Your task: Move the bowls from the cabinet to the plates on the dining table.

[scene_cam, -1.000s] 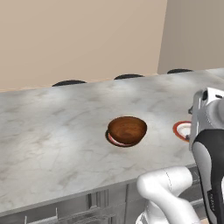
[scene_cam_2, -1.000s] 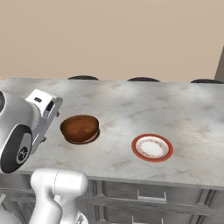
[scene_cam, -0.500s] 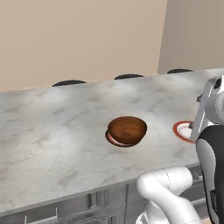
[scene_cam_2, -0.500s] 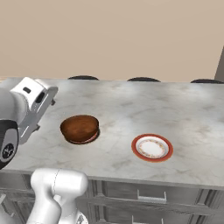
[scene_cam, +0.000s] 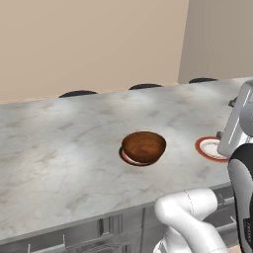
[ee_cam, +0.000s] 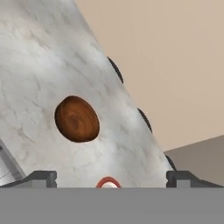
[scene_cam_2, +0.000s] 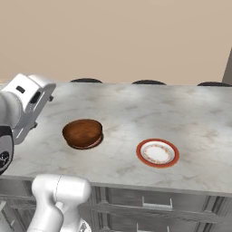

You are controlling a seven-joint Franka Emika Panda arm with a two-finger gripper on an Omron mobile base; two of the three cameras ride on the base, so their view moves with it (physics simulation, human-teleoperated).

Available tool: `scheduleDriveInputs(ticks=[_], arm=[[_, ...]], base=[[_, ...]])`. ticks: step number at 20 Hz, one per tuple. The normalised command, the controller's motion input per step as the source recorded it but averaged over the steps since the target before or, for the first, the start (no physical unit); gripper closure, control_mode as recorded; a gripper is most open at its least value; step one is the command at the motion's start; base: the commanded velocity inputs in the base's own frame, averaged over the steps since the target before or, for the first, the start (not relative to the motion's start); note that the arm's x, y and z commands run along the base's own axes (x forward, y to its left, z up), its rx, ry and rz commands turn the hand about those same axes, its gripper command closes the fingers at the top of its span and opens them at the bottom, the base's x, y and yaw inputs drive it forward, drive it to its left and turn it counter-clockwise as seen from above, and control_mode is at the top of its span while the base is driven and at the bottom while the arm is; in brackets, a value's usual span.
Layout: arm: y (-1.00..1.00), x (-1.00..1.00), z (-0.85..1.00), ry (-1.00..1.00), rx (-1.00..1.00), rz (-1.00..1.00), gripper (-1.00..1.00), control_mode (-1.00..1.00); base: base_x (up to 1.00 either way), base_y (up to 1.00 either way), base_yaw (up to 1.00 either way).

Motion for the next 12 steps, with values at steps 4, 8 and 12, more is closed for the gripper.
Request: scheduleDriveInputs(ticks=[4,8,12], arm=[[0.0,-0.03,0.03,-0.13,0.0,0.0,-1.0,-1.0],[0.0,0.0,0.0,-0.08,0.0,-0.01,-1.0,-1.0],[0.0,0.0,0.0,-0.07,0.01,-0.01,-1.0,-1.0]], base=[[0.0,0.0,0.0],[0.0,0.0,0.0],[0.0,0.0,0.0]])
